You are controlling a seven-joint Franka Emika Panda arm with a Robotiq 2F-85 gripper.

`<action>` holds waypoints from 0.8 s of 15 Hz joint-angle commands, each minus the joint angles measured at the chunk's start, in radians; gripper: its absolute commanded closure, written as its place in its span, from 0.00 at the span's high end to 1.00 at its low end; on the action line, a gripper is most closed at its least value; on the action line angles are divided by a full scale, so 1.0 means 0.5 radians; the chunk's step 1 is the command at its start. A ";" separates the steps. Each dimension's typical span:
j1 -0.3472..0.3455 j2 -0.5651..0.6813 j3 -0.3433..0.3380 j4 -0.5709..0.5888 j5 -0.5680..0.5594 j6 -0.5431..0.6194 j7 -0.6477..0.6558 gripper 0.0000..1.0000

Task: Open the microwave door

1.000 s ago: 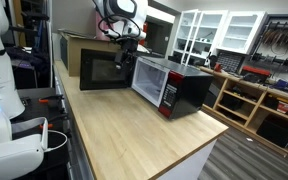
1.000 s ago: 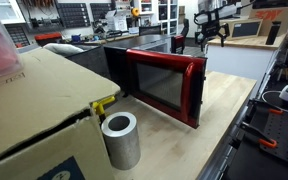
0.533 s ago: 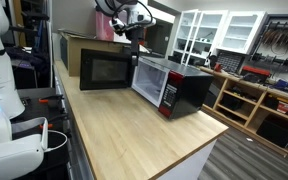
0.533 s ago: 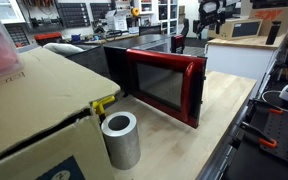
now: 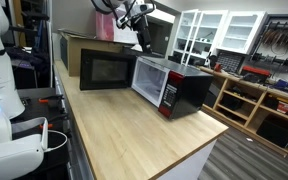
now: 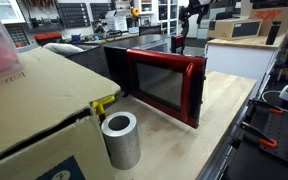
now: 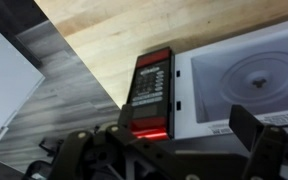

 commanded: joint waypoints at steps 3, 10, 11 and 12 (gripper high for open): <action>0.109 -0.139 -0.005 -0.164 0.573 0.438 -0.431 1.00; 0.221 -0.301 -0.020 -0.231 1.069 0.388 -0.846 1.00; 0.212 -0.327 -0.019 -0.244 1.068 0.376 -0.851 1.00; 0.197 -0.354 -0.016 -0.264 1.048 0.377 -0.847 1.00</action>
